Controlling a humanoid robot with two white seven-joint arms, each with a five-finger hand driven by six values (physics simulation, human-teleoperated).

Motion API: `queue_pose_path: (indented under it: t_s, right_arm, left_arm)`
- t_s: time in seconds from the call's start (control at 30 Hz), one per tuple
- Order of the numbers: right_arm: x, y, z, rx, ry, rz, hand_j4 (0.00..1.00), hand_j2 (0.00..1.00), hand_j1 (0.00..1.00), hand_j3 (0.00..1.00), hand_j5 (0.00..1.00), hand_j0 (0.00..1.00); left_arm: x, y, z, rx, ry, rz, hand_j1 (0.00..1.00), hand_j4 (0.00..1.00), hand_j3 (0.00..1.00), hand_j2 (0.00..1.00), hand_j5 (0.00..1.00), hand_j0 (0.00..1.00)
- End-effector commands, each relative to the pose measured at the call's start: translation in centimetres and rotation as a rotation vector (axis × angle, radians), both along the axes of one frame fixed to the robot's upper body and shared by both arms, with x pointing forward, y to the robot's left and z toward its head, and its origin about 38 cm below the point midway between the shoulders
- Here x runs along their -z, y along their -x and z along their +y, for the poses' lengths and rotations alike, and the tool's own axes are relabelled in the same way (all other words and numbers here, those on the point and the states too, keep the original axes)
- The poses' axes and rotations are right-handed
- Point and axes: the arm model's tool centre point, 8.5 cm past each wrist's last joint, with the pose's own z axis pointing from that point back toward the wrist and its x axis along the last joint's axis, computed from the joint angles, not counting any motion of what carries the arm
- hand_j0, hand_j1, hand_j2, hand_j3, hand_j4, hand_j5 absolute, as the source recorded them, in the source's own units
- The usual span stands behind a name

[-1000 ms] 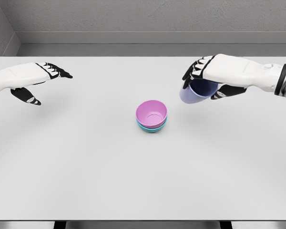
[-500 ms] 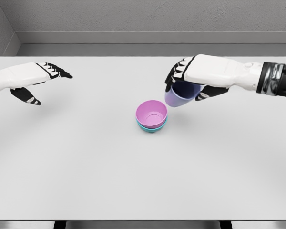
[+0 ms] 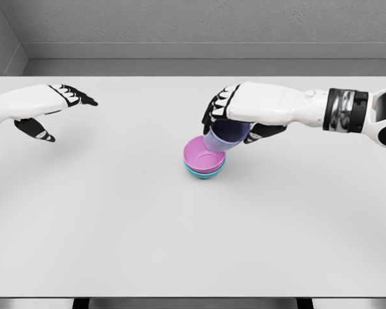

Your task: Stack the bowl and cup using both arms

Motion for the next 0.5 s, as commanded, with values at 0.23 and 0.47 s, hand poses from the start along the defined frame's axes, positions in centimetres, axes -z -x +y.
queue_pose_path:
  t_s: [0.23,0.47]
  right_arm:
    - [0.7,0.2,1.7,-0.034,0.003,0.025,0.64,0.64,0.64,0.64,0.64,0.64]
    - [1.6,0.2,1.8,-0.031,0.019,0.048,0.64,0.64,0.64,0.64,0.64,0.64]
  left_arm:
    - [-0.2,0.0,0.0,-0.003,0.006,-0.002,1.0,1.0,1.0,1.0,1.0,1.0]
    - [-0.2,0.0,0.2,-0.005,0.003,-0.001,1.0,1.0,1.0,1.0,1.0,1.0]
